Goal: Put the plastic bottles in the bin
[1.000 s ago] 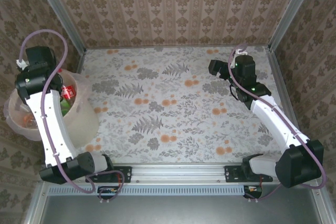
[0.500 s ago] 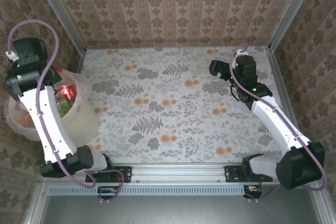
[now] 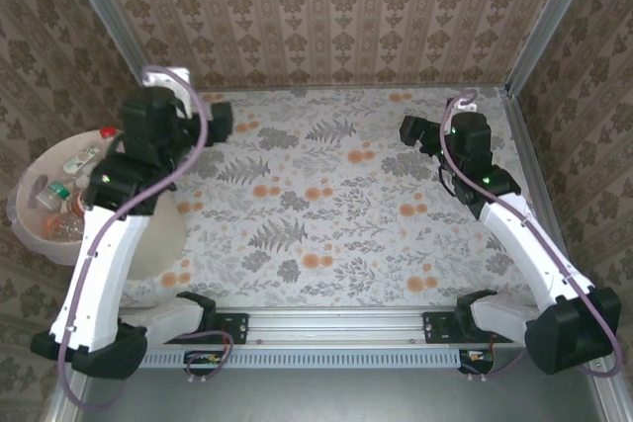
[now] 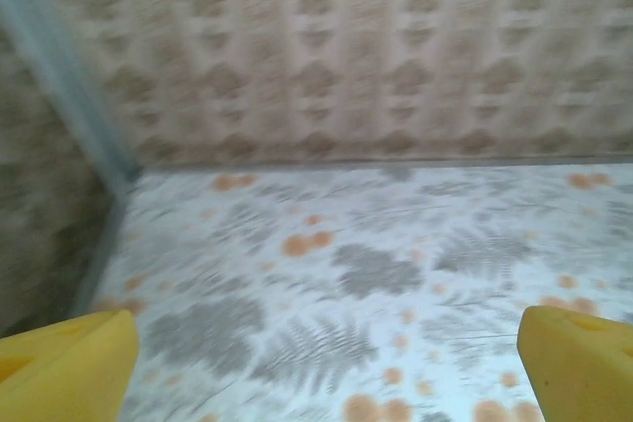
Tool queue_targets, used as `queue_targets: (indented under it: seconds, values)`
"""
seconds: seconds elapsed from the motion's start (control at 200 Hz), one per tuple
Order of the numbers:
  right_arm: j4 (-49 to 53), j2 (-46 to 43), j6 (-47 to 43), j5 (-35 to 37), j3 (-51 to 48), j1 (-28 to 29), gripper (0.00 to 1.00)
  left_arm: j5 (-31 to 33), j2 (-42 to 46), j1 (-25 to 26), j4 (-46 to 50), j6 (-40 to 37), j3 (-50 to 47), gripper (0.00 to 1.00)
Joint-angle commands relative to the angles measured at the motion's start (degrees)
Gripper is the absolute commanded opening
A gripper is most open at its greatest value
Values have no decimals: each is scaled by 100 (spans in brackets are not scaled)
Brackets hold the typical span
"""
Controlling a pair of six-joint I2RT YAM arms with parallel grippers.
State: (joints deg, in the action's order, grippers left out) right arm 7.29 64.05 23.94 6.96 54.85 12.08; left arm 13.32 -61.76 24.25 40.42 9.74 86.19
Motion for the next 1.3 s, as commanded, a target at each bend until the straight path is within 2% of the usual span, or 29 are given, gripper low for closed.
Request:
queue_targets:
  seconds: [0.0,0.065,0.14,0.195,0.415,0.505,0.535,0.67,0.78,0.82,0.925,0.985,1.04,1.175,1.295]
  values:
    - [-394,-246,-306,753,-547,-85,100,-886,222,112,-1945,-356,-1066,100]
    - [-717,-367,-526,1150,-966,-147,100,-804,277,101,-2173,-572,-1595,100]
    - [-1173,-413,-707,1623,-1502,-289,100,-410,329,67,-2486,-925,-2231,100]
    - [-1508,-352,-760,1712,-1863,-471,100,-156,348,-77,-2811,-1073,-2731,100]
    - [-2693,672,-988,1249,-2646,-1223,100,-373,379,-1292,-3482,-783,-4176,100]
    - [-3285,1150,-1209,751,-2808,-1429,100,-330,489,-1608,-3766,-779,-4700,100]
    - [-3193,1179,-1232,580,-2744,-1490,100,-355,538,-1686,-3878,-787,-4867,100]
    - [-4614,1345,-1567,235,-3106,-1515,100,-559,501,-2125,-4333,-720,-5397,100]
    - [-5609,1827,-1697,-440,-3366,-1543,100,-882,259,-2426,-4840,-698,-5691,100]
    - [-5630,1854,-1850,-636,-3393,-1492,100,-962,175,-2476,-5166,-841,-5841,100]
    - [-6319,2511,-1911,-536,-3368,-1368,100,-1004,-127,-2497,-6216,-1115,-6301,100]
    - [-5579,2301,-2071,-258,-3187,-1193,100,-1046,-380,-2523,-6588,-1183,-6384,100]
    - [-5977,2430,-2095,-209,-3267,-1173,100,-1164,-654,-2570,-6856,-1187,-6378,100]
    - [-5838,2350,-2080,-197,-3263,-1172,100,-1646,-1562,-2689,-8113,-1074,-6402,100]
    - [-5837,2357,-2094,-206,-3248,-1168,100,-2289,-2227,-2757,-8294,-1115,-6121,100]
